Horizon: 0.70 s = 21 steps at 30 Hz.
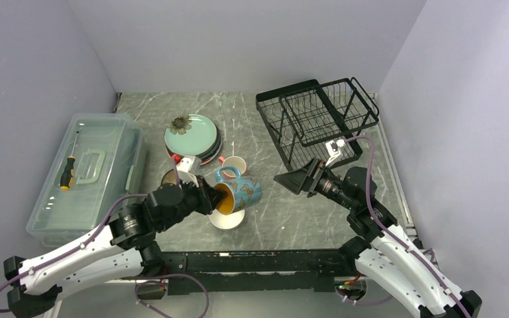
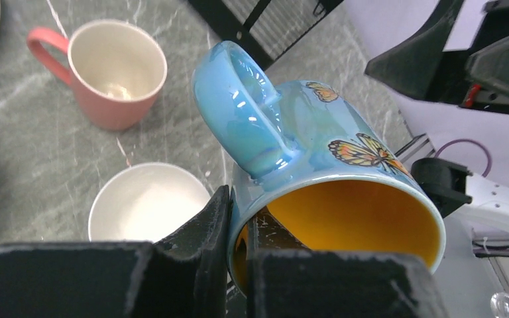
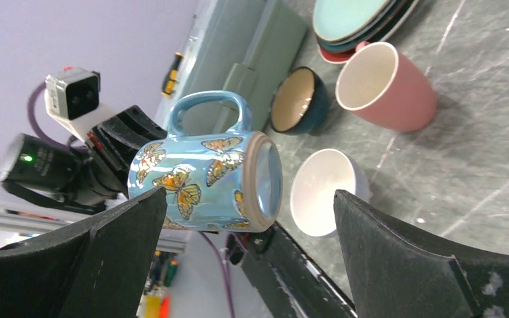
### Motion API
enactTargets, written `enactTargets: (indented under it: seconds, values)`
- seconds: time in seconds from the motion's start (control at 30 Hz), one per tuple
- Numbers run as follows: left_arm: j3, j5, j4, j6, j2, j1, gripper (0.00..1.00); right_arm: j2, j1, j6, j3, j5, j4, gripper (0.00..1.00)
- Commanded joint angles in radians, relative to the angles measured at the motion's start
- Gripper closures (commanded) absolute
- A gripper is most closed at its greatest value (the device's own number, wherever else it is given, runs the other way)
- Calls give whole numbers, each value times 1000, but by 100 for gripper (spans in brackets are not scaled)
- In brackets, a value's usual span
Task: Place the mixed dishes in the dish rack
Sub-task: Turn the cup upside down in the dish rack.
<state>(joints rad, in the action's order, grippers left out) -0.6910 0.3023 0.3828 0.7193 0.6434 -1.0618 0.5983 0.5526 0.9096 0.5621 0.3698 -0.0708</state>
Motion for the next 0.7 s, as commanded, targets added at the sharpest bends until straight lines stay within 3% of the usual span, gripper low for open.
enactTargets:
  seconds: [0.0,0.27,0.67]
  values:
    - [10,44,-317,-57,-98,-3,100,-30,5,186,-60,31,224,0]
    - [105,77,-538,-145,-169,-3,100,-22,121,336,-126,-63,401,0]
    - [182,83,-912,-258,-165,-4,100,66,349,357,-158,-288,644,0]
